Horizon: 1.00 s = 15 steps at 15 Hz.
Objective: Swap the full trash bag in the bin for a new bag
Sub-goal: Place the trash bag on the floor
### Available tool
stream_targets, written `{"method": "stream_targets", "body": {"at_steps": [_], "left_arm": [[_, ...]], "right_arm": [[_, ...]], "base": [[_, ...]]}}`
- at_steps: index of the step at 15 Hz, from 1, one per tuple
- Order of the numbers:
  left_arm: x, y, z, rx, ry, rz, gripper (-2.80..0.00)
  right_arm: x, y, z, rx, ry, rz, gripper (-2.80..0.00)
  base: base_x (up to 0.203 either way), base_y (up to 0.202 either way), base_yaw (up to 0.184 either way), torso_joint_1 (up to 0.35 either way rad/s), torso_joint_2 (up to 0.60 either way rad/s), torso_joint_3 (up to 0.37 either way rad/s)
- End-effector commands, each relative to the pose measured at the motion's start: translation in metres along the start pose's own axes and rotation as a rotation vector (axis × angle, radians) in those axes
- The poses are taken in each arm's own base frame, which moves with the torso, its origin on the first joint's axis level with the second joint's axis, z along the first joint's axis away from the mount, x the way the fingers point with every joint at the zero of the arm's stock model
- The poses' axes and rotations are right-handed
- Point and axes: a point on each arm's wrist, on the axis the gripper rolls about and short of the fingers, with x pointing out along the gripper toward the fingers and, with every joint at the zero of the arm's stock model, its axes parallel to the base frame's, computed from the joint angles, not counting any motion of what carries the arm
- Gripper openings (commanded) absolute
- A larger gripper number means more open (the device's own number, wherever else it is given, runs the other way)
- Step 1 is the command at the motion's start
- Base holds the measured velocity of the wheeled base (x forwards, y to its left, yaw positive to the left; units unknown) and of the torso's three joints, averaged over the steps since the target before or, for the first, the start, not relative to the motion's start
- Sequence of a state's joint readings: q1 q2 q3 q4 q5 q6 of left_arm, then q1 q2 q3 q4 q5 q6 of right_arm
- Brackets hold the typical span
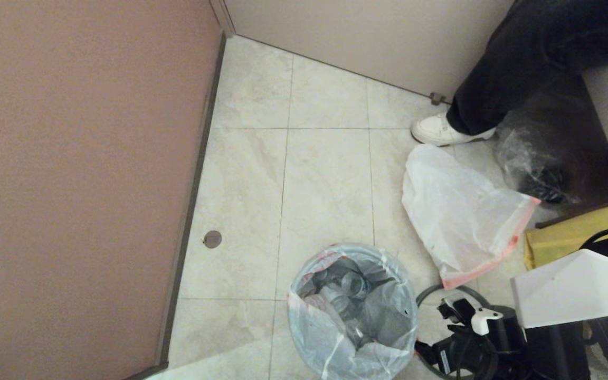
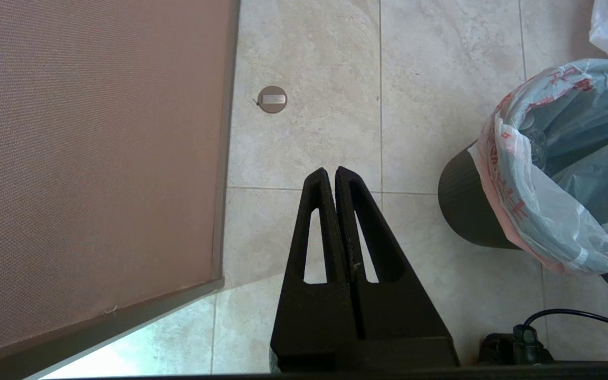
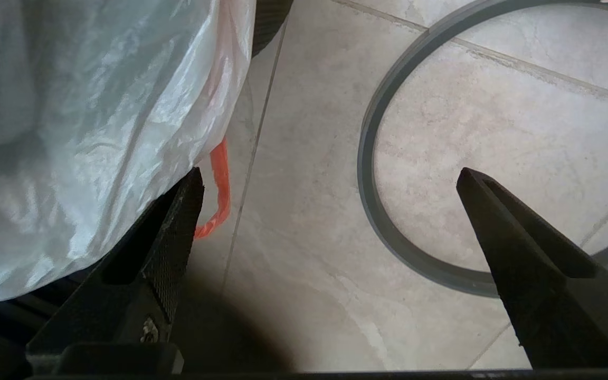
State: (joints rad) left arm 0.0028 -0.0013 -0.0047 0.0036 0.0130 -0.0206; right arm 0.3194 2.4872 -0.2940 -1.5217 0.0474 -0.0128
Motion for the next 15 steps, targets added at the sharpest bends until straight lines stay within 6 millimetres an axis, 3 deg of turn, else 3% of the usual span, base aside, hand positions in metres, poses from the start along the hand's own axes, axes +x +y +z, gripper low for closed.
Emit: {"method": "stream_targets", "body": {"at_steps": [1,10,15], "left_arm": [[0.0,0.0,0.0,-0.001,0.001,0.001,-2.8],[0.0,0.0,0.0,-0.001,0.001,0.001,-2.8],[0.0,0.0,0.0,-0.001,0.001,0.001,-2.8]], "right_arm": [[0.006,0.0,0.001,-0.015,-0.038,-0.001,0.0],[0.028,-0.001,-0.007,-0.109,-0.029,-0.047,0.0],[0.037,-0.007,0.006,-0.125,0.006,-0.164,0.0]], "base": [[0.0,0.0,0.0,0.0,0.0,0.0],[0.0,0.0,0.0,0.0,0.0,0.0],[0.0,0.0,0.0,0.0,0.0,0.0]]}}
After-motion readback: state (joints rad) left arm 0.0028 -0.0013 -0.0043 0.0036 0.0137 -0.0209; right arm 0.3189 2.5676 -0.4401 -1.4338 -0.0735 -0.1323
